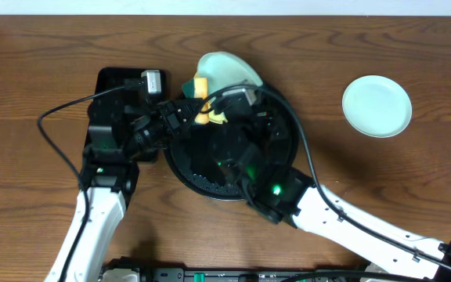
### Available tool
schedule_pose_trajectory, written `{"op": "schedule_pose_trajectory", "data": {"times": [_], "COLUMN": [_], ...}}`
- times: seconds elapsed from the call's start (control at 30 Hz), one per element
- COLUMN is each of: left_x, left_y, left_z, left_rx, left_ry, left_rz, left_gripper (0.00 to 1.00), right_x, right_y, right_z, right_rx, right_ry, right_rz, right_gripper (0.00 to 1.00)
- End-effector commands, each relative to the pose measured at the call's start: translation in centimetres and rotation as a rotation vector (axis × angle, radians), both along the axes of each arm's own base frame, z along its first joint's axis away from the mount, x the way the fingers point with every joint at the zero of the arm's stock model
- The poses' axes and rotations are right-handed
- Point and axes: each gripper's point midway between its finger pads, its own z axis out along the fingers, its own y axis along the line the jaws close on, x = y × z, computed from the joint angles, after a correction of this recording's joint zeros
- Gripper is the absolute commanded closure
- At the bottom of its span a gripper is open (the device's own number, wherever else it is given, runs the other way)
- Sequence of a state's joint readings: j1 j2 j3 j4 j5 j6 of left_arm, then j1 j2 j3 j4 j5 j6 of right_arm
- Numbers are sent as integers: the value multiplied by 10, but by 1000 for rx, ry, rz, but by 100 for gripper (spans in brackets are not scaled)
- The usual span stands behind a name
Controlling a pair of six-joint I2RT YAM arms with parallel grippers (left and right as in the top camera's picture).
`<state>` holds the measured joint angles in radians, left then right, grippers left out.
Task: Clean dirty plates on tray and stack at the side
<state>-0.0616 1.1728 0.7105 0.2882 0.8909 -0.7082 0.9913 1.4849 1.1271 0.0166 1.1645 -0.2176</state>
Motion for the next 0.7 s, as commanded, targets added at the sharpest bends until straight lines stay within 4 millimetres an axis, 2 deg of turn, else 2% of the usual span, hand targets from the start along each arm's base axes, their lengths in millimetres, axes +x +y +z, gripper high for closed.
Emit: {"op": "schedule_pose_trajectory", "data": {"times": [0.0, 0.17, 0.3, 0.43, 0.5, 0.67], "left_x": [-10, -1, -2, -16, -22, -27], "left_y": [2, 29, 41, 29, 20, -7], "left_z": [25, 26, 7, -24, -33, -32], "left_rx": [-26, -19, -20, -7, 10, 21], "left_ry": [-54, -48, 55, 210, 238, 214], "left_rz": [-12, 86, 119, 78, 42, -43], "left_gripper": [92, 92, 92, 92, 92, 92], "right_x": [7, 9, 9, 9, 9, 9], "right_y": [-20, -26, -27, -26, -23, -20], "right_z": [12, 10, 8, 8, 7, 6], "right_rx": [50, 34, 22, 74, 100, 116], "right_ry": [-29, -18, -10, -23, -24, -20], "right_rz": [-64, -78, -79, -80, -72, -55], "right_gripper": [99, 99, 99, 99, 99, 99]}}
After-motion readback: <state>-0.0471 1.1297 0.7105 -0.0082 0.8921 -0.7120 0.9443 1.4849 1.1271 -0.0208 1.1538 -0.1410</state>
